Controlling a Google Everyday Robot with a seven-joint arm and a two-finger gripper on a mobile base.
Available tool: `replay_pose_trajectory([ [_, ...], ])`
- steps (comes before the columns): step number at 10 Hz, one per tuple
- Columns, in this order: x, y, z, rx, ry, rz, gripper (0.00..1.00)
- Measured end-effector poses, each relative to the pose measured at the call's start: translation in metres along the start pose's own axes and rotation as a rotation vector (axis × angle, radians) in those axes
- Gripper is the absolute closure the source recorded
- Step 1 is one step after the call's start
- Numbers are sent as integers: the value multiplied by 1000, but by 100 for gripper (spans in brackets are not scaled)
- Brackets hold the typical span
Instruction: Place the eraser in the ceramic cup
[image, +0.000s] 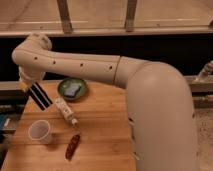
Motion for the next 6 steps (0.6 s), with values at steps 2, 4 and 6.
replay_pose_trajectory([
  [2,8,20,7,-48,-22,7,90],
  [4,13,31,14,-72,-24,12,90],
  [6,14,43,22,-87,-10,2,90],
])
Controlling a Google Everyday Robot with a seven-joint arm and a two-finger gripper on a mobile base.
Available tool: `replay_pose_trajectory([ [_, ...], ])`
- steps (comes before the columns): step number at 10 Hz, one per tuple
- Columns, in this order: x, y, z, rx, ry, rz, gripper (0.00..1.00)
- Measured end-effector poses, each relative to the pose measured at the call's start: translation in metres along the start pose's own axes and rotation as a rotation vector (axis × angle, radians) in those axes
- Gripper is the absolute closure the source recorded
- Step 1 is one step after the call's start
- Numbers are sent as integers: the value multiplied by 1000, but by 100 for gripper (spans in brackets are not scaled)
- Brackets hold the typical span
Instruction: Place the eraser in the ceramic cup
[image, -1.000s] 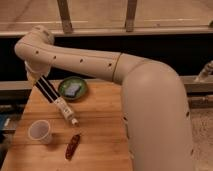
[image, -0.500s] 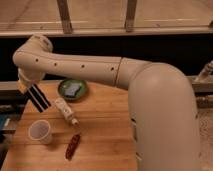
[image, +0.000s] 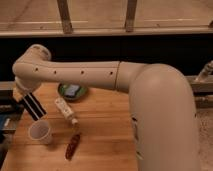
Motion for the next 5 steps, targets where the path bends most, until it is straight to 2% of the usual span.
replay_pose_trajectory([
  [5,14,10,30,-33,68,7,90],
])
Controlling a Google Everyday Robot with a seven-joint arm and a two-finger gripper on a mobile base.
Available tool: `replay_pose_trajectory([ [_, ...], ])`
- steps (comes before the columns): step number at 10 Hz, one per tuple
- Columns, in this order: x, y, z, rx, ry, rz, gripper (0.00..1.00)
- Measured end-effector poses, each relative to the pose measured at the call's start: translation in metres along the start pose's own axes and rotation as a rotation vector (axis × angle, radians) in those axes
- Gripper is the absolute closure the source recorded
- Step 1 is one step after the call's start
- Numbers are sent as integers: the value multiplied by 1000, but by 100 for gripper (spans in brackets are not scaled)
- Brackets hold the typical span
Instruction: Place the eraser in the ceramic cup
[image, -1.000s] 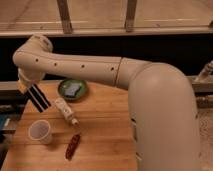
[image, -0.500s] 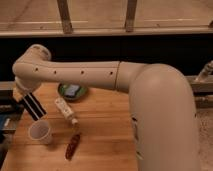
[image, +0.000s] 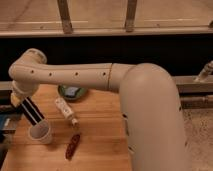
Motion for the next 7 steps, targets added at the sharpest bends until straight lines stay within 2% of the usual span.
replay_pose_trajectory([
  [4,17,2,21,-26,40,34,90],
  [7,26,6,32,-33,51,53,90],
])
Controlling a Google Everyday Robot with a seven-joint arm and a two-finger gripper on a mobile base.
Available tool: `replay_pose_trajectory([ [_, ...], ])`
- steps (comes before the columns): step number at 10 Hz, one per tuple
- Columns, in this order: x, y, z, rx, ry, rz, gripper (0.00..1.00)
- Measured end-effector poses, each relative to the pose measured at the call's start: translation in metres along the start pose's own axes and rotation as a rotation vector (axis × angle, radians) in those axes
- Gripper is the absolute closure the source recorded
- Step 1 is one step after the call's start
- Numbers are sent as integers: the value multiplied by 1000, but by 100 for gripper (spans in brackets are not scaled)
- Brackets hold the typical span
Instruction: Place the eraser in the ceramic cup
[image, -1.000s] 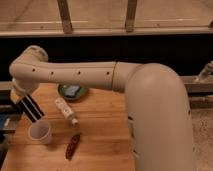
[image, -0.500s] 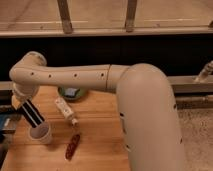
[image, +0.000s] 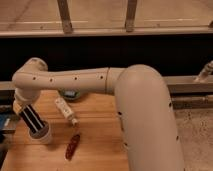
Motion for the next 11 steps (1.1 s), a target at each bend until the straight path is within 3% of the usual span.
replay_pose_trajectory([
  [5,12,-5,21,17,-1,29,90],
  [9,19,-14,31,61,-31,35,90],
  [11,21,-14,29,54,-48,30,80],
])
